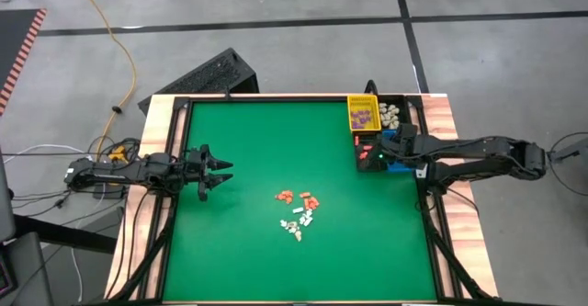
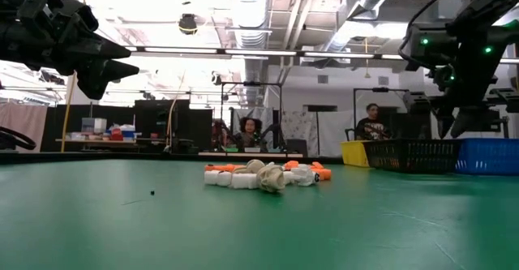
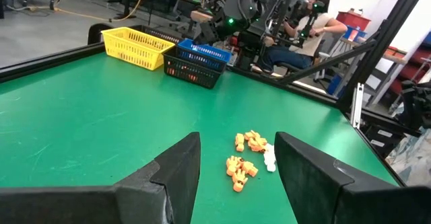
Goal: Sort Halloween decoration
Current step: Put the white skeleton toy into the blue basket
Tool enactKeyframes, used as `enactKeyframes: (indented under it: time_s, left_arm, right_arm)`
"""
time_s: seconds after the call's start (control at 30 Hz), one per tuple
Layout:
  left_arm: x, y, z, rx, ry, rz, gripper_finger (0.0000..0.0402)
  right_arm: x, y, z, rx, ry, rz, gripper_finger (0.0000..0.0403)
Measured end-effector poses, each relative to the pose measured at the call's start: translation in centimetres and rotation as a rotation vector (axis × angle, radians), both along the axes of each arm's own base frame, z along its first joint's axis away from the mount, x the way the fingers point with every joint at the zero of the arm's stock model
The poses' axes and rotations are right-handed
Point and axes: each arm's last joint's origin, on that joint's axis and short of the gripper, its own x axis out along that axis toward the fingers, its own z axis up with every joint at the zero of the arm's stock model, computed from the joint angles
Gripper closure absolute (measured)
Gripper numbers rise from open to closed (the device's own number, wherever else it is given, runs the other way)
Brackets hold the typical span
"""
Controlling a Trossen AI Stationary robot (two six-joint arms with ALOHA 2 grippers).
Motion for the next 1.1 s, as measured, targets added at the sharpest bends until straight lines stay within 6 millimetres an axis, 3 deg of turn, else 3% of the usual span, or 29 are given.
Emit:
enactKeyframes:
  time_s: [0.27, 0.5, 0.6, 0.73, 0.87, 1.1]
  left_arm:
    - [0.0, 0.0, 0.0, 0.000, -0.001, 0.000, 0.0221]
    - [0.0, 0.0, 0.0, 0.000, 0.000, 0.000, 0.0221]
    - [0.0, 0.0, 0.0, 0.000, 0.000, 0.000, 0.0221]
    - [0.0, 0.0, 0.0, 0.000, 0.000, 0.000, 0.0221]
    - [0.0, 0.0, 0.0, 0.000, -0.001, 0.000, 0.0221]
    - [0.0, 0.0, 0.0, 0.000, -0.001, 0.000, 0.0221]
  right_arm:
    - [0.6, 0.2, 0.3, -0.009, -0.012, 0.071, 0.0237]
    - [5.6, 0.9, 4.3, -0.140, -0.104, 0.585, 0.0239]
    - [7.6, 1.9, 6.2, -0.220, -0.234, 0.840, 0.0244]
    - [8.9, 3.9, 7.4, -0.311, -0.337, 1.037, 0.0251]
    - [10.3, 6.6, 6.7, -0.327, -0.329, 1.189, 0.0252]
    - [13.8, 11.9, 2.7, -0.279, -0.306, 1.392, 0.0252]
